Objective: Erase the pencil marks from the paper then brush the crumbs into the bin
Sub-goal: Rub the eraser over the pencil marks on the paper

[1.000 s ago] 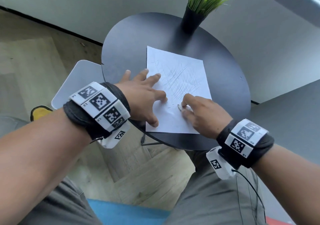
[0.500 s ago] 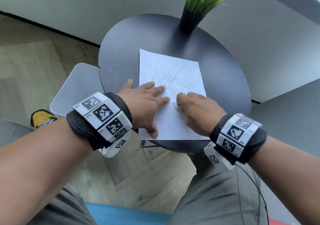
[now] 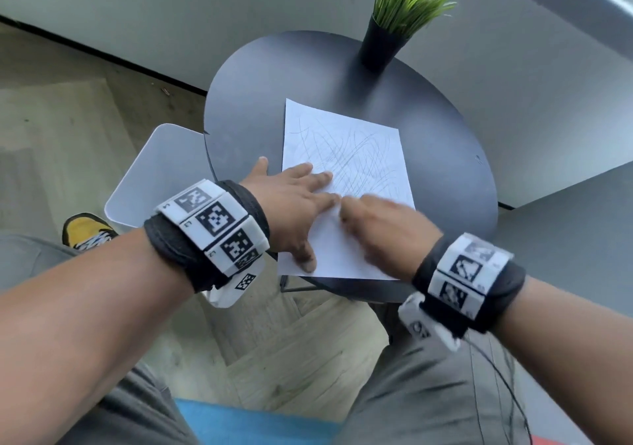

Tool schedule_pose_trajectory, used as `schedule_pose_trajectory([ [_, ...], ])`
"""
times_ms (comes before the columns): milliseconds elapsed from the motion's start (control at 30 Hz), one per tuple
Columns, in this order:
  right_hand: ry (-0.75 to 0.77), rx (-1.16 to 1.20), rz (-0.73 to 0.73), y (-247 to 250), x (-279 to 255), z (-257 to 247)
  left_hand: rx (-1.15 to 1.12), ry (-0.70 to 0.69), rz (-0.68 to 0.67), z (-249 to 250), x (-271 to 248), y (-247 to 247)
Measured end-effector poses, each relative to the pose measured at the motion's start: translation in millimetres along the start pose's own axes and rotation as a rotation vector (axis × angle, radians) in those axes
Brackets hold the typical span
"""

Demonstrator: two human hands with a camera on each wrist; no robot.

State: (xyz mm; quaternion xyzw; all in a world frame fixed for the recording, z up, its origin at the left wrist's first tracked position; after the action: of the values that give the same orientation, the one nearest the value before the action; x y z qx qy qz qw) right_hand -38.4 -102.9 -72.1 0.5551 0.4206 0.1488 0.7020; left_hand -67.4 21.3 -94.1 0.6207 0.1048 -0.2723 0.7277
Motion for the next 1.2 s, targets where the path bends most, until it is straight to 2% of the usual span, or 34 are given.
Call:
schedule_pose_trajectory([
  [67, -0.126, 0.042, 0.078, 7, 9, 31, -0.005, 0.006, -0.007, 1, 0, -1],
  [100, -0.101, 0.022, 0.089, 8, 7, 26, -0.001, 0.005, -0.004, 1, 0, -1],
  [200, 0.189, -0.047, -0.003, -11, -16, -29, 0.009, -0.016, -0.004, 3, -1, 0],
  [233, 0.206, -0.051, -0.048, -16, -22, -32, 0.016, -0.024, -0.002, 3, -1, 1],
  [267, 0.173, -0.058, -0.052, -12, -22, -24, 0.019, -0.028, -0.002, 4, -1, 1],
  [367, -0.050, -0.019, 0.070, -2, -14, 17, 0.019, -0.018, -0.015, 4, 0, 1],
  [433, 0.046, -0.027, 0.057, -8, -22, -10, 0.027, -0.020, -0.014, 4, 0, 0],
  [500, 0.173, 0.002, -0.032, -21, -34, -38, 0.036, -0.024, -0.008, 4, -1, -1],
  [533, 0.156, 0.009, -0.061, -21, -34, -34, 0.034, -0.024, -0.007, 3, 0, 0],
  [567, 0.077, 0.015, -0.045, -16, -28, -19, 0.025, -0.019, -0.008, 3, 1, -1],
  [633, -0.105, 0.031, 0.033, -4, -18, 15, 0.008, -0.006, -0.012, 3, 1, -1],
  [667, -0.123, 0.016, 0.055, -4, -17, 17, 0.006, -0.004, -0.012, 3, 1, -2],
  [800, 0.076, -0.010, -0.034, -22, -34, -34, 0.020, -0.010, 0.008, 4, 0, -2],
  [833, 0.049, 0.020, -0.042, -19, -34, -27, 0.016, -0.009, 0.010, 4, 0, -2],
  [933, -0.174, 0.067, 0.050, -3, -22, 22, -0.013, 0.005, 0.005, 3, 2, -3],
  [1000, -0.124, 0.035, 0.029, -5, -25, 8, -0.012, 0.007, 0.013, 4, 2, -3],
  [1100, 0.059, 0.035, -0.062, -23, -42, -38, 0.000, 0.001, 0.013, 4, 1, -3],
  [1133, 0.032, 0.039, -0.064, -22, -43, -31, -0.002, 0.002, 0.008, 4, 1, -3],
  [1200, -0.139, 0.059, 0.010, -15, -35, 9, -0.020, 0.008, 0.000, 3, 2, -3],
])
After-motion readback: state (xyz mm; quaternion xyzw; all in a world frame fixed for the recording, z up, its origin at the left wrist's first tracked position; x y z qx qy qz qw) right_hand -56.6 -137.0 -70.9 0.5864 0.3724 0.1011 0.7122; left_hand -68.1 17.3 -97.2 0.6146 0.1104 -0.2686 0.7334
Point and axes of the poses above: each hand's wrist, its own x-axis towards the middle knuckle, its own y-axis out of the back of the hand, z = x × y, the point moved 6 cm from there along x, towards the middle knuckle, and after that the axes turned 3 degrees about -z, right-handed, at the moved point
